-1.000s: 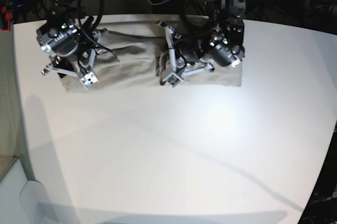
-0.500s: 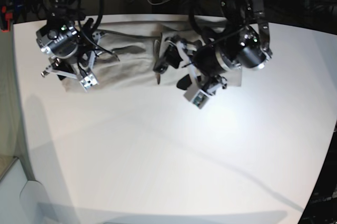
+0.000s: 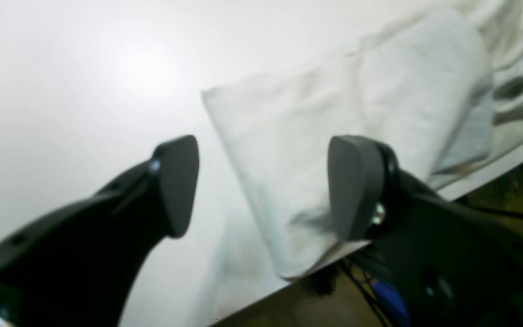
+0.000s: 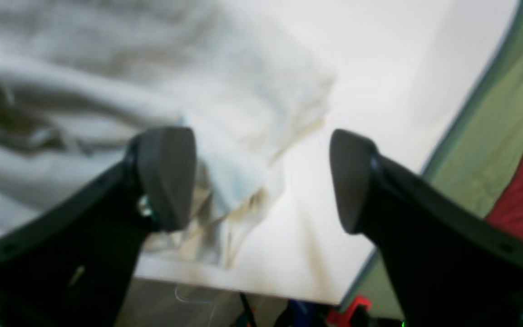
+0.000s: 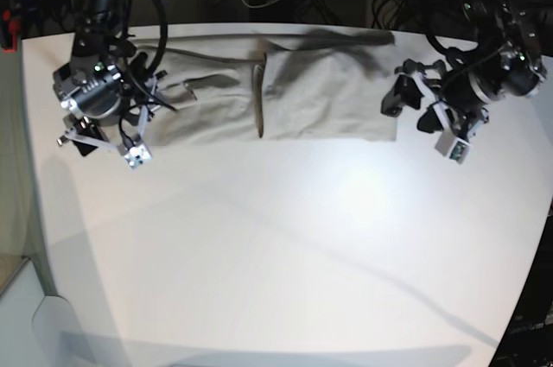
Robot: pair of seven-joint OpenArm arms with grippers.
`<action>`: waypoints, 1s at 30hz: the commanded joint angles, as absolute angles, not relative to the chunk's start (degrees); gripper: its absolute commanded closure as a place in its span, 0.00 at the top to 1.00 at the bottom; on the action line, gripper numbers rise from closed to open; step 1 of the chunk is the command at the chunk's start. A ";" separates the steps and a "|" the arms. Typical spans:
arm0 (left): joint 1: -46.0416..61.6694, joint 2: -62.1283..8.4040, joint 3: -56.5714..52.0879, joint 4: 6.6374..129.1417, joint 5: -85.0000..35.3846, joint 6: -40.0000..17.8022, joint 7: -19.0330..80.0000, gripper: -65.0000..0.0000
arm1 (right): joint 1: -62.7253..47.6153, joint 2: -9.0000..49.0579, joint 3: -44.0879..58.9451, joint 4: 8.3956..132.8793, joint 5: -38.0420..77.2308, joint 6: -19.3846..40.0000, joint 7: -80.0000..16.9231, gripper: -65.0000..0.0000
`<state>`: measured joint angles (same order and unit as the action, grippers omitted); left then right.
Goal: Layout the t-shirt on the table in an organized manner, then fold the t-shirt properly
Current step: 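Release the folded end and raise the left gripper away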
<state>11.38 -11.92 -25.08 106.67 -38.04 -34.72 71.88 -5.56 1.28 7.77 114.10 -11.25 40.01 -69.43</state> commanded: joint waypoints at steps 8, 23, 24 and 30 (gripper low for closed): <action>9.71 -12.79 -25.19 97.54 -38.81 -34.59 70.64 0.67 | -4.18 1.27 8.48 115.12 -11.21 40.00 -69.41 0.75; 1.71 -12.62 -17.89 86.73 -38.81 -34.59 70.55 0.66 | -2.33 -1.63 15.08 113.54 -10.95 40.00 -70.37 0.75; 1.36 -12.62 -17.89 86.20 -38.81 -34.59 70.55 0.66 | -2.24 -1.71 15.08 113.19 -10.95 40.00 -70.37 0.75; -0.04 -12.88 -18.15 85.05 -38.81 -34.59 70.55 0.66 | -1.71 -2.86 18.33 107.12 -10.95 40.00 -69.41 0.75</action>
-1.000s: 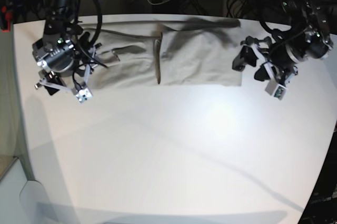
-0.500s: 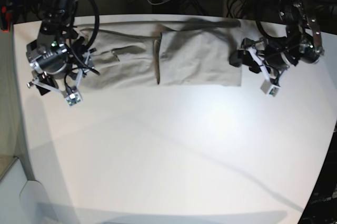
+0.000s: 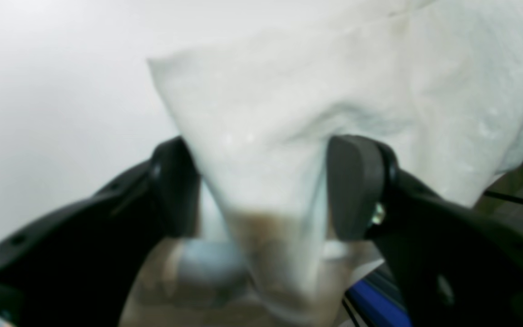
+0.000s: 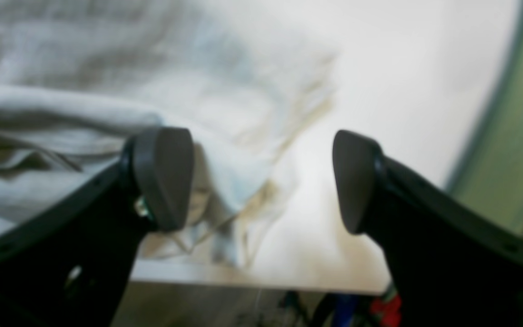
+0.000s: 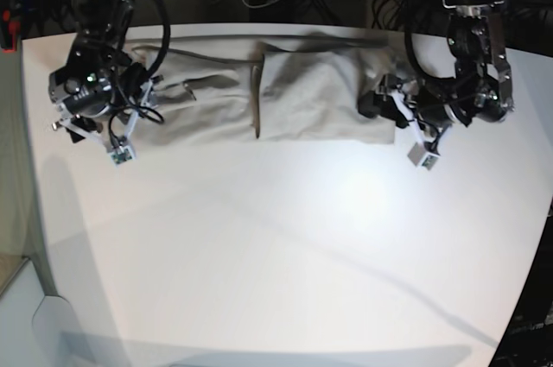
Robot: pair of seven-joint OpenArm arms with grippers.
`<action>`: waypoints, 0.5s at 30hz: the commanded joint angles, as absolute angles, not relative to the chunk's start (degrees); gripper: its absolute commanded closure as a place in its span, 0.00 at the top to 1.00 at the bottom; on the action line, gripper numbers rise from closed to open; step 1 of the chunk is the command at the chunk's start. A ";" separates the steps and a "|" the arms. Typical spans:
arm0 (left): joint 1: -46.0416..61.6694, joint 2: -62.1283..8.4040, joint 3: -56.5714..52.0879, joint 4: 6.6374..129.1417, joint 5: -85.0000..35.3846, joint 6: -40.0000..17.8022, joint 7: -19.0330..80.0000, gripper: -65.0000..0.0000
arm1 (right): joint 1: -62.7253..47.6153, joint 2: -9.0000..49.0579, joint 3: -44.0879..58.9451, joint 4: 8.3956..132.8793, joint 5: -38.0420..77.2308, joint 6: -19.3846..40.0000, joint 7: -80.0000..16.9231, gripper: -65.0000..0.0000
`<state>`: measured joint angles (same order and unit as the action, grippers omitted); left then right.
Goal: Layout the t-shirt on the table in an organized manner, then fold the t-shirt properly
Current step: 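Release the folded end and raise the left gripper away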
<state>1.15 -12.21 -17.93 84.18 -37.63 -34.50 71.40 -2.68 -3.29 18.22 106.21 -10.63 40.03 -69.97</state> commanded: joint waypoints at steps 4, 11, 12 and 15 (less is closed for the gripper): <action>-0.31 -13.05 -18.15 85.05 -38.81 -34.59 70.55 0.66 | -0.22 -2.59 20.70 101.93 -10.95 40.00 -67.12 0.75; -0.40 -13.05 -18.24 85.05 -38.81 -34.59 70.55 0.66 | -0.22 -2.51 22.02 100.35 -10.95 40.00 -64.92 0.75; -0.40 -13.05 -18.24 85.05 -38.81 -34.59 70.55 0.66 | -0.13 -2.42 22.02 99.30 -10.95 40.00 -64.92 0.75; -0.40 -13.05 -18.24 85.05 -38.81 -34.59 70.55 0.66 | 0.66 -1.89 22.11 96.66 -10.95 40.00 -64.84 0.75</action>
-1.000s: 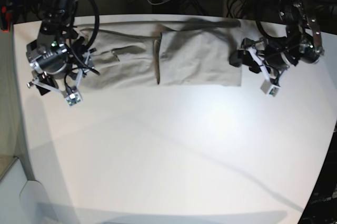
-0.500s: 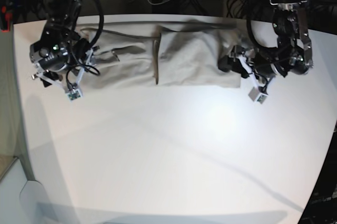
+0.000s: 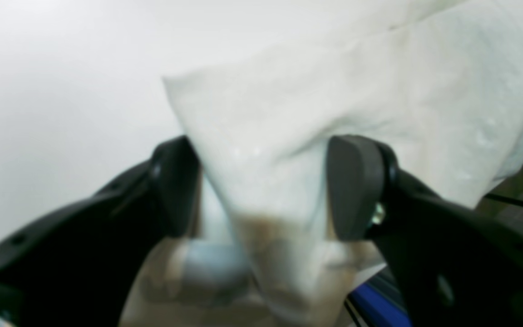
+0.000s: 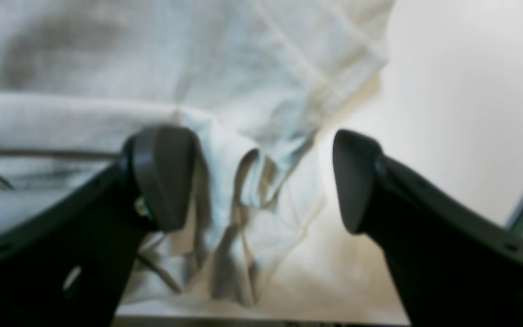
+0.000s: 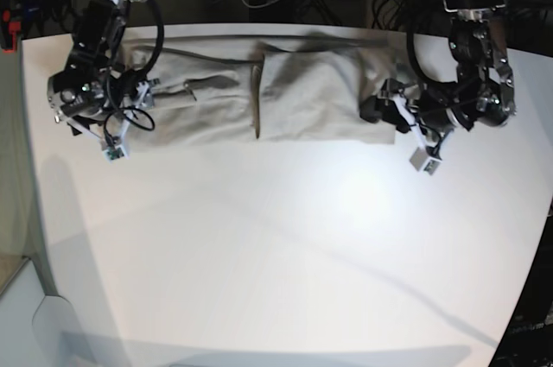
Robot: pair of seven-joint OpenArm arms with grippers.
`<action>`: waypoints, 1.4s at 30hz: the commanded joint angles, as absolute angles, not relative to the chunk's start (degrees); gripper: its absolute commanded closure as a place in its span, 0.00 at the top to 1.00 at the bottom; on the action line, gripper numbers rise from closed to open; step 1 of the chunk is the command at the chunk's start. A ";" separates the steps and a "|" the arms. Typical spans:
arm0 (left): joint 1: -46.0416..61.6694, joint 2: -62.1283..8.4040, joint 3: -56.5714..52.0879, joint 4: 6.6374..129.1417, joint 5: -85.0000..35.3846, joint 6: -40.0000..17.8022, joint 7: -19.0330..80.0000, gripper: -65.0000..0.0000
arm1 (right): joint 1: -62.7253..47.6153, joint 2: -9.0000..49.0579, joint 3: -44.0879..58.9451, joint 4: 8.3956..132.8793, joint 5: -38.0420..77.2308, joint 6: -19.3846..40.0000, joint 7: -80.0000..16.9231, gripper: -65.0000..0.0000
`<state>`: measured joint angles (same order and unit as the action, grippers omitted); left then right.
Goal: Layout the t-shirt on the table in an organized manner, then fold the t-shirt properly
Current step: 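Release the folded end and raise the left gripper away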
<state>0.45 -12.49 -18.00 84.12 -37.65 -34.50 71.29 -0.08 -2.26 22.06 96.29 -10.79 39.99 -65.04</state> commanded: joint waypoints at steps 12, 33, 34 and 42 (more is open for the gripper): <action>-0.22 -13.14 -18.33 85.58 -38.81 -34.59 70.55 0.66 | 0.31 -1.71 22.11 93.76 -10.68 40.00 -65.01 0.74; -2.42 -13.14 -27.03 85.67 -45.49 -34.95 71.25 0.66 | -0.75 -1.80 21.67 99.91 -1.27 40.00 -69.14 0.00; -2.42 -13.23 -28.09 85.67 -46.64 -34.68 71.25 0.66 | -0.57 -1.89 21.67 101.14 -1.27 40.00 -69.67 0.00; 1.19 -18.33 -32.40 85.14 -47.43 -34.59 71.25 0.66 | 0.48 -1.98 18.68 107.21 -1.45 40.00 -73.36 0.00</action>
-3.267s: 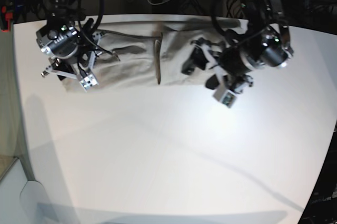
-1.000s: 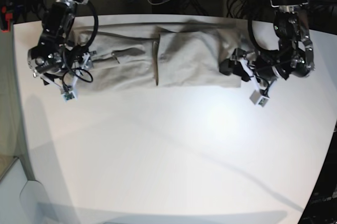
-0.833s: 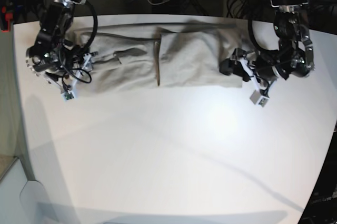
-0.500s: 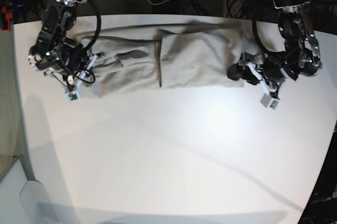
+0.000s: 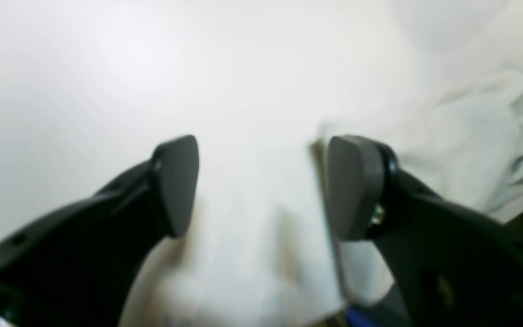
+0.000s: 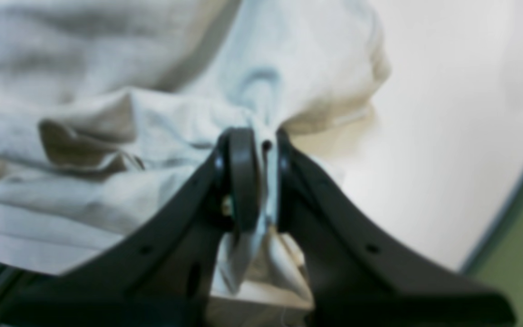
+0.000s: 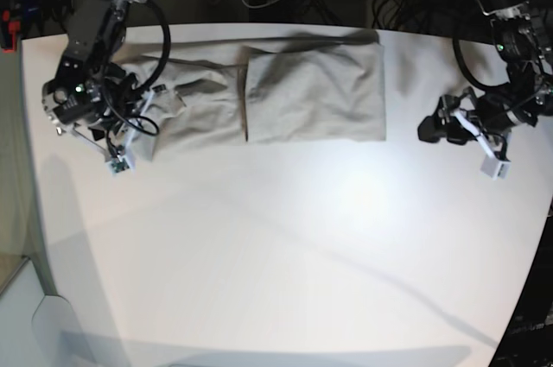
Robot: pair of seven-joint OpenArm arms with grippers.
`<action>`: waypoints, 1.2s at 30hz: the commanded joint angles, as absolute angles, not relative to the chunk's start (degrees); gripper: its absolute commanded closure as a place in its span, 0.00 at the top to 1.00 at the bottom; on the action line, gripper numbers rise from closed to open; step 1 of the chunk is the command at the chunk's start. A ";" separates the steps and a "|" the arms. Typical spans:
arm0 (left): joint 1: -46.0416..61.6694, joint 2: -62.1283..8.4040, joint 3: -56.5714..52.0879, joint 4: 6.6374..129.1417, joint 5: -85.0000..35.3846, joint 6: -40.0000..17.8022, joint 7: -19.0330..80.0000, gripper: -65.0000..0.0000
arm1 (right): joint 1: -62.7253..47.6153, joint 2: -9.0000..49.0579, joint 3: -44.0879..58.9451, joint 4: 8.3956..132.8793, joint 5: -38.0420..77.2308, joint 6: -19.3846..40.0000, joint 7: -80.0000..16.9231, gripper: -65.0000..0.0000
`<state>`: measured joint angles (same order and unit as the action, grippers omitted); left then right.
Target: Layout the t-shirt on the table in an organized manner, then fold the t-shirt properly
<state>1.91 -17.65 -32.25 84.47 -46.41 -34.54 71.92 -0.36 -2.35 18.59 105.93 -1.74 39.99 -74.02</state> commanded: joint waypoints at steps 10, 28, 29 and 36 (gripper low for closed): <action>4.70 -19.74 -35.82 85.23 -47.43 -34.59 70.99 0.66 | -2.95 -1.80 1.19 112.22 -1.54 40.00 -70.46 0.00; 8.13 -21.05 -42.33 85.58 -41.27 -34.68 71.25 0.66 | -1.80 -5.93 -20.26 113.71 -1.36 36.26 -69.14 0.00; 8.48 -20.88 -42.07 85.58 -41.45 -34.68 71.25 0.66 | -1.71 -6.37 -20.70 113.71 -1.36 36.26 -69.14 0.00; 11.21 -15.96 -41.98 85.67 -41.36 -34.59 71.16 0.46 | -0.84 -7.60 -24.04 113.71 -1.36 36.26 -69.14 0.00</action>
